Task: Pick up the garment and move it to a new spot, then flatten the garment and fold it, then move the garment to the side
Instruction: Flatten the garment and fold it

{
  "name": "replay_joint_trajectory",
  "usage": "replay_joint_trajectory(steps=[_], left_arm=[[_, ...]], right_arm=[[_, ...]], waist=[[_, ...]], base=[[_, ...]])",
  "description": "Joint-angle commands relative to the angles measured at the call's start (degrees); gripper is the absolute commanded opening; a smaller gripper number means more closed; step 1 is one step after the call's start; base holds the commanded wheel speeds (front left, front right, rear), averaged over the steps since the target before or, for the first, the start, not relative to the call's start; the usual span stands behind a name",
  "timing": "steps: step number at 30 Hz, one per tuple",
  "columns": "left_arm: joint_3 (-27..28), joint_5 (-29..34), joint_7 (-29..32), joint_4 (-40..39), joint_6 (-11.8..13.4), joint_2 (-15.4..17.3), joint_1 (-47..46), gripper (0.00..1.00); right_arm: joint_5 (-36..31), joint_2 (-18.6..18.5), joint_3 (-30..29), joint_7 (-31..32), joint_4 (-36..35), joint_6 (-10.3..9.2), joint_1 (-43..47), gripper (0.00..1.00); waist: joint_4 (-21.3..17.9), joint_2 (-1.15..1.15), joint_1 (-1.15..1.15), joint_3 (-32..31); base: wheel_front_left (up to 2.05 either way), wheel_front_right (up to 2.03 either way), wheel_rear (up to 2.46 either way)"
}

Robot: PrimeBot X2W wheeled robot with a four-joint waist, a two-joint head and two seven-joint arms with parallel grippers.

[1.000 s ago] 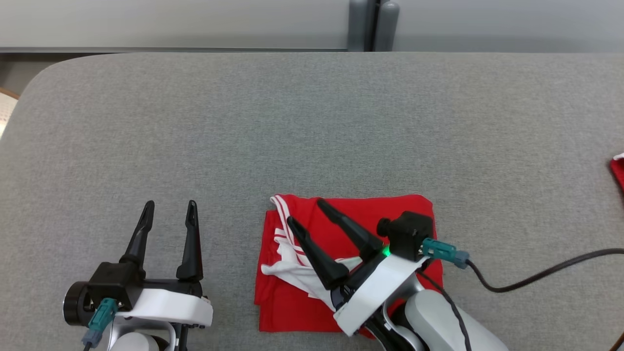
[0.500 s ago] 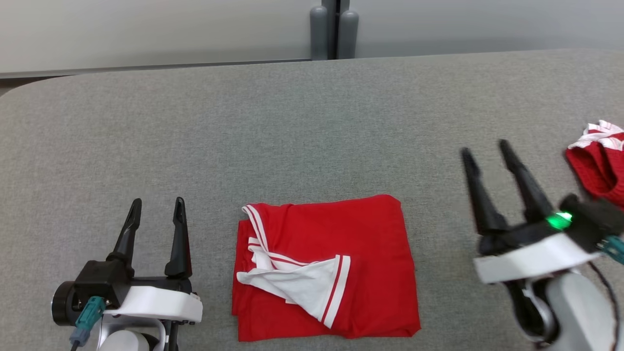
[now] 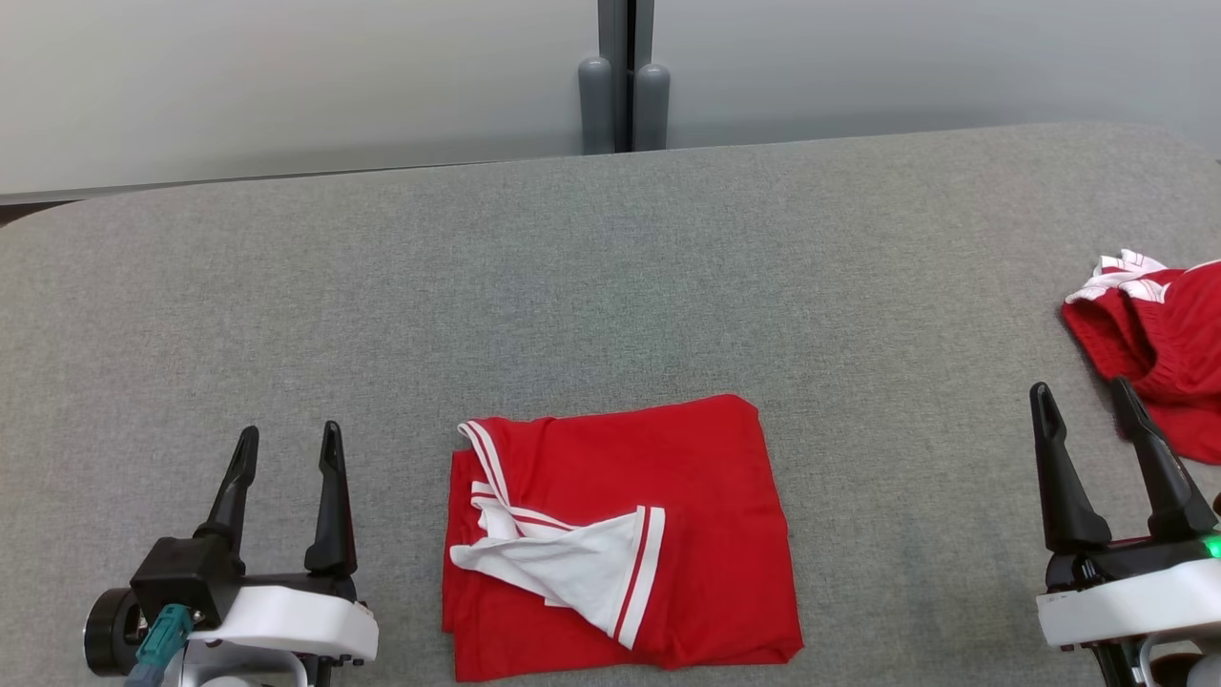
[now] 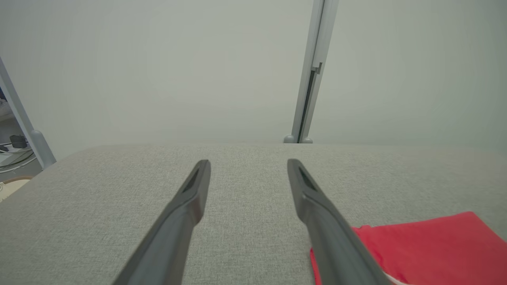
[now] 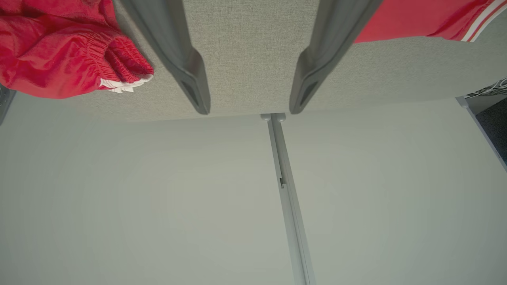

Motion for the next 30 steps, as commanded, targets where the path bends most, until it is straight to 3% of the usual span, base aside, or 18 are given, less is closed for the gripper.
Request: replay_joint_trajectory(steps=[1,13,14,15,16,22,30], left_arm=[[0.0,-0.1,0.2,0.1,0.2,0.4,0.5,1.00],[-0.7,-0.4,1.0,0.5,0.7,0.6,1.4,1.00],[-0.8,-0.4,1.0,0.5,0.8,0.6,1.5,1.00],[-0.9,-0.4,1.1,0.5,0.8,0.6,1.4,1.00],[-1.0,-0.4,1.2,0.4,0.8,0.5,1.2,1.00],[-2.2,-0.2,1.2,0.4,1.0,-0.5,-1.6,1.00],[-3.3,-0.8,0.6,1.8,0.7,-1.5,-3.3,1.00]], right_arm=[[-0.6,0.2,-0.4,0.6,-0.9,0.00,0.7,1.00],[-2.2,0.5,-0.7,3.6,-1.7,0.00,2.5,1.00],[-2.2,0.8,-0.7,3.7,-1.6,0.00,2.5,0.84],[-2.9,0.6,-0.7,4.1,-1.2,0.00,2.7,0.38],[-3.1,0.6,-0.4,4.8,-0.3,0.00,3.0,0.00],[-0.2,3.2,6.0,5.7,6.5,0.00,0.7,0.00],[5.7,7.6,23.0,4.1,18.5,0.00,-5.8,0.00]], waist=[[0.1,0.00,0.00,-0.2],[1.0,0.00,0.00,-1.8],[1.1,0.00,0.00,-1.8],[1.3,0.00,0.00,-1.8],[1.6,0.00,0.00,-1.7],[5.1,0.00,0.00,0.0],[9.9,0.00,0.00,1.0]], base=[[0.00,0.00,0.00],[0.00,0.00,0.00],[0.00,0.00,0.00],[0.00,0.00,0.00],[0.00,0.00,0.00],[0.00,0.00,0.00],[0.00,0.00,0.00]])
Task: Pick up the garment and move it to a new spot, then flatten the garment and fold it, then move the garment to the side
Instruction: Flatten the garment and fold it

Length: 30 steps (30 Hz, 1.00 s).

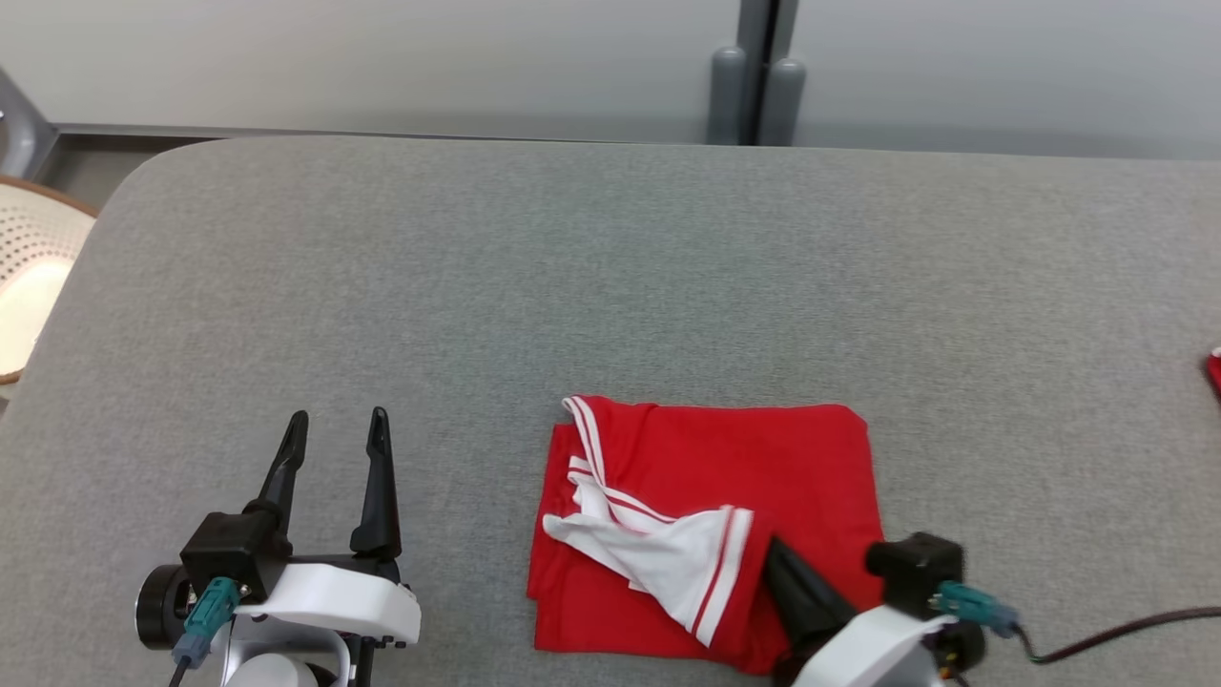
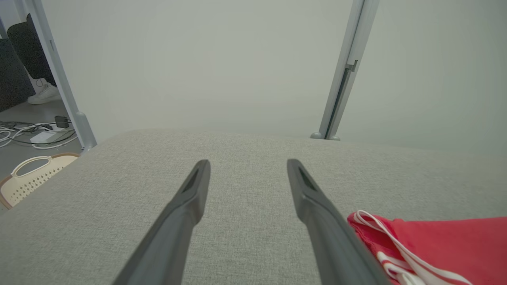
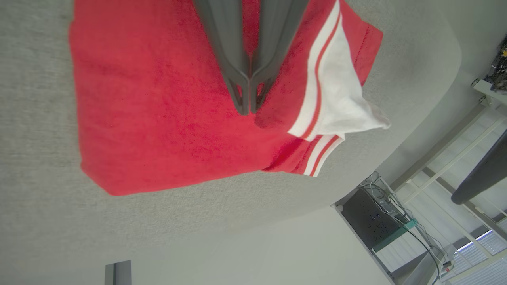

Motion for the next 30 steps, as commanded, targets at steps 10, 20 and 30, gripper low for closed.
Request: replay_joint_trajectory(steps=[10,20,30], left_arm=[[-0.5,-0.7,-1.0,0.8,-0.2,-0.6,-2.4,1.00],[0.2,-0.8,-1.7,0.1,-0.2,-0.4,-1.2,1.00],[2.1,-1.3,-1.7,-1.8,0.1,1.9,0.7,1.00]], right_arm=[[8.8,-1.1,15.4,4.0,2.5,0.00,-4.8,0.00],[4.1,-5.8,7.7,-4.8,-4.3,-0.01,-7.3,0.15],[-3.9,-8.0,-17.9,-7.0,-11.4,0.00,0.5,1.00]], waist=[[3.9,0.00,0.00,1.8],[0.8,0.00,0.00,1.1],[-5.8,0.00,0.00,-0.9]], base=[[0.00,0.00,0.00],[0.00,0.00,0.00],[0.00,0.00,0.00]])
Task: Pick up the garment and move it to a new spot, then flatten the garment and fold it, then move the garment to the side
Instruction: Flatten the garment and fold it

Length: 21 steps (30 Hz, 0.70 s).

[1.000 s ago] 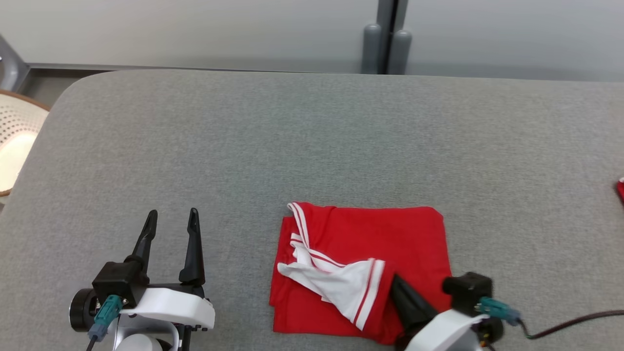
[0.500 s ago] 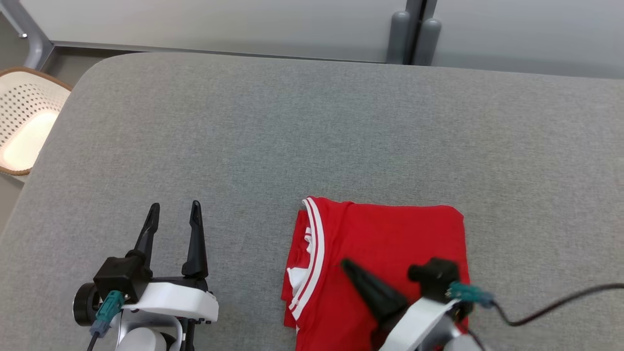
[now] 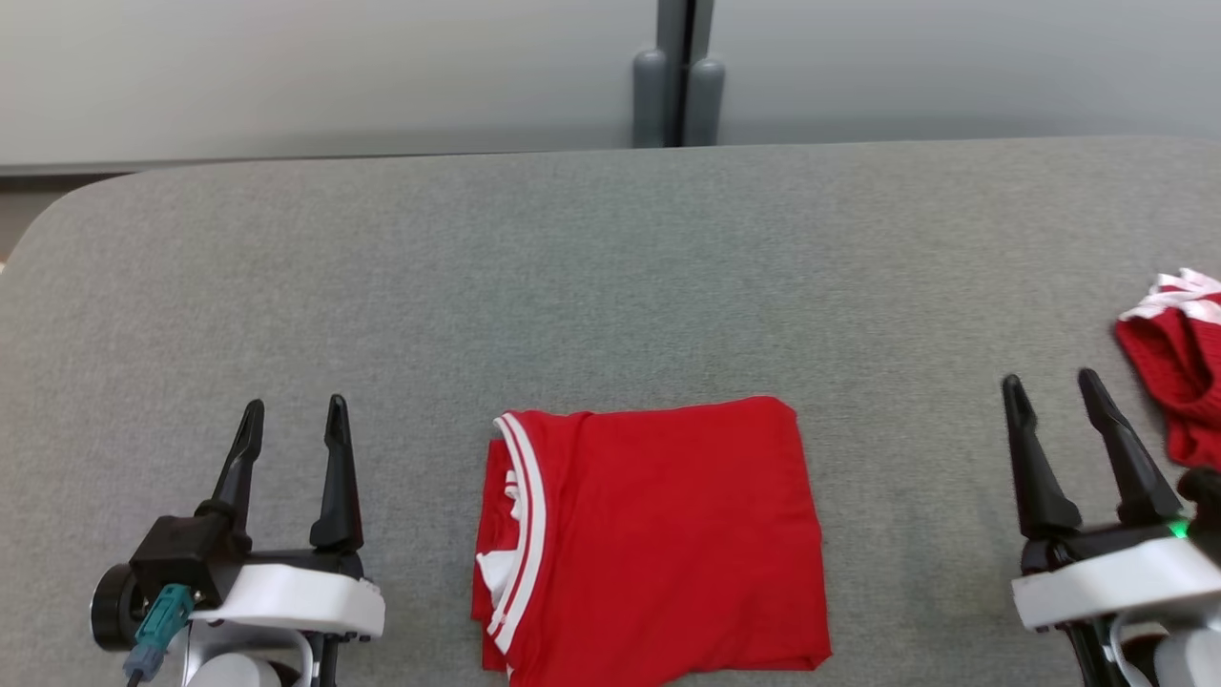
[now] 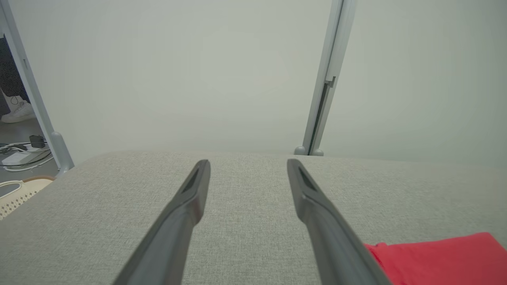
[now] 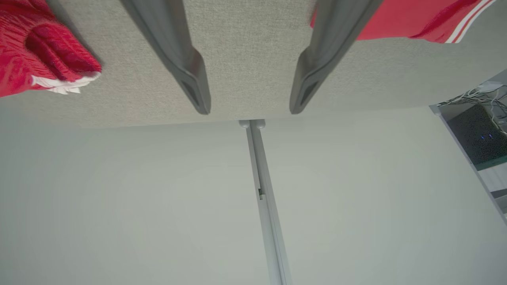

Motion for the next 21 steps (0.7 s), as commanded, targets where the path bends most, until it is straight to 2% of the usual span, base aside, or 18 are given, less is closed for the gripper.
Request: replay_joint_trajectory(steps=[1,4,9,21], left_arm=[[0.2,-0.3,-0.1,-0.2,0.1,0.5,1.1,1.00],[0.6,-0.4,0.2,-0.2,0.4,1.2,2.1,1.00],[0.7,-0.3,0.9,-0.5,0.8,2.2,5.0,1.00],[0.0,-0.4,3.4,-2.1,1.6,3.9,12.2,1.00]], right_arm=[[-0.2,0.3,-0.5,0.3,-0.6,0.00,0.9,1.00],[-0.8,0.8,-2.9,1.4,-2.2,0.00,3.4,1.00],[-1.6,1.9,-3.9,3.5,-4.5,0.00,7.1,1.00],[-4.6,2.7,-5.3,8.5,-9.2,0.00,15.6,1.00]], waist=[[-1.2,0.00,0.00,-1.1],[-2.2,0.00,0.00,-2.6],[-3.2,0.00,0.00,-5.5],[-2.8,0.00,0.00,-11.9]], base=[[0.00,0.00,0.00],[0.00,0.00,0.00],[0.00,0.00,0.00],[0.00,0.00,0.00]])
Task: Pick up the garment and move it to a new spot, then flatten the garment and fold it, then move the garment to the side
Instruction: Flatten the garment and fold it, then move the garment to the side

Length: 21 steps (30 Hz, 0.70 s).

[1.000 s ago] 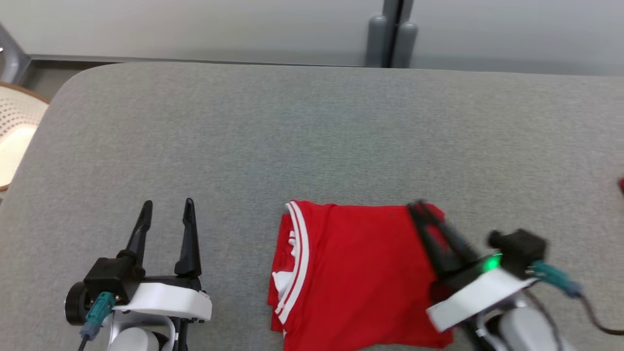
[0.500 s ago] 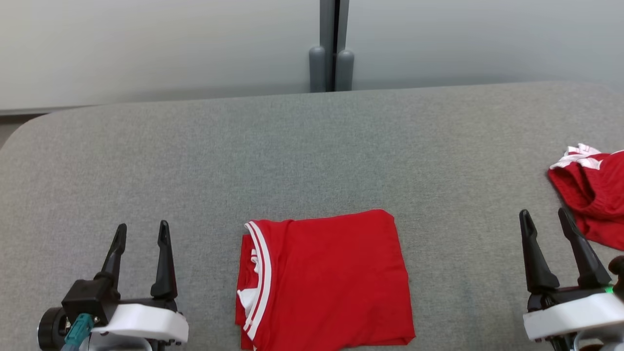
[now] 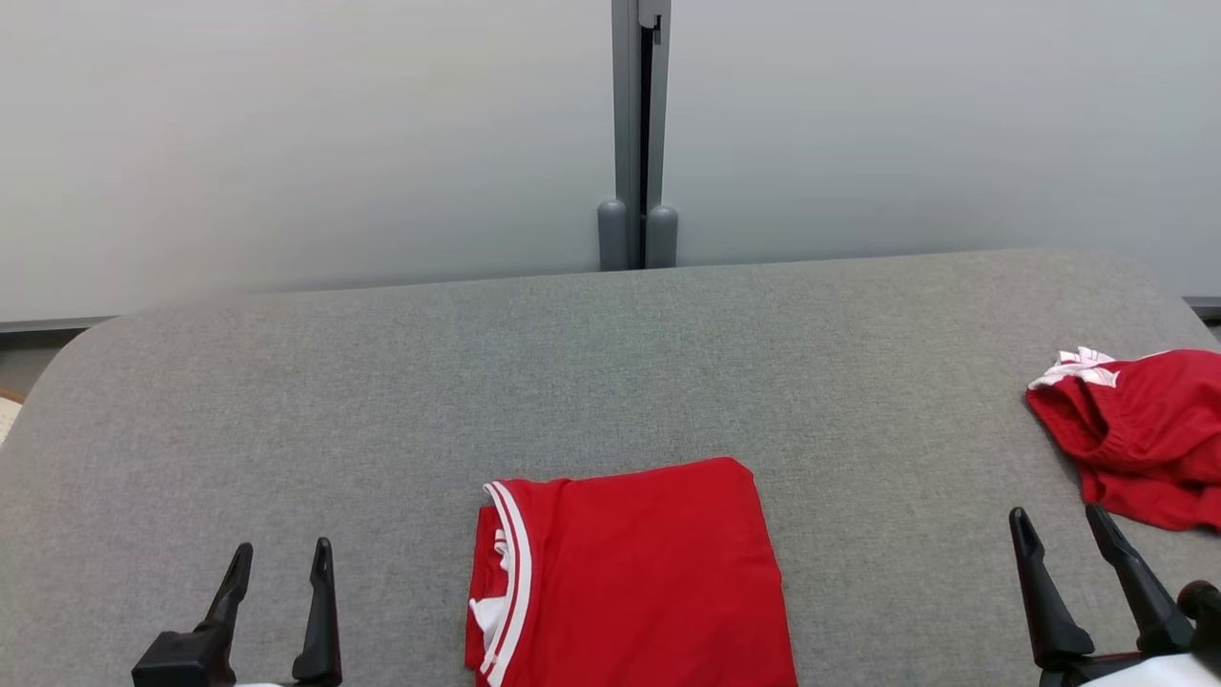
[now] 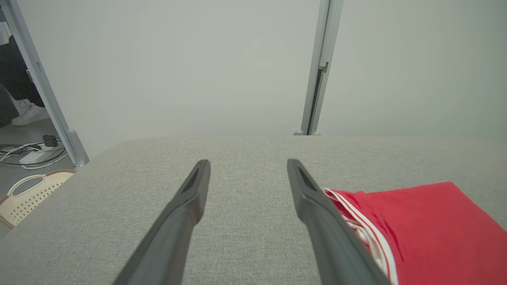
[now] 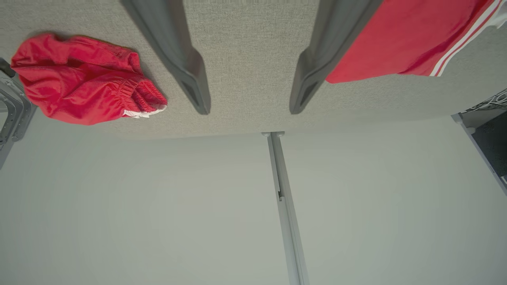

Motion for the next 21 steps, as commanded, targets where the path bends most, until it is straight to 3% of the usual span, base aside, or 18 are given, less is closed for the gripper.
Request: replay_joint_trajectory(steps=[1,21], left_arm=[[0.3,-0.6,0.1,-0.4,0.4,0.4,0.7,1.00],[-0.2,-1.1,1.1,-0.1,1.7,0.8,0.6,1.00]], right_arm=[[-0.6,-0.3,-0.1,0.7,-0.9,0.00,1.0,1.00],[-1.1,-0.7,-1.4,2.3,-3.0,0.00,1.2,1.00]], waist=[[0.0,0.00,0.00,-0.7],[0.3,0.00,0.00,-0.8]], base=[[0.00,0.00,0.00],[0.00,0.00,0.00]])
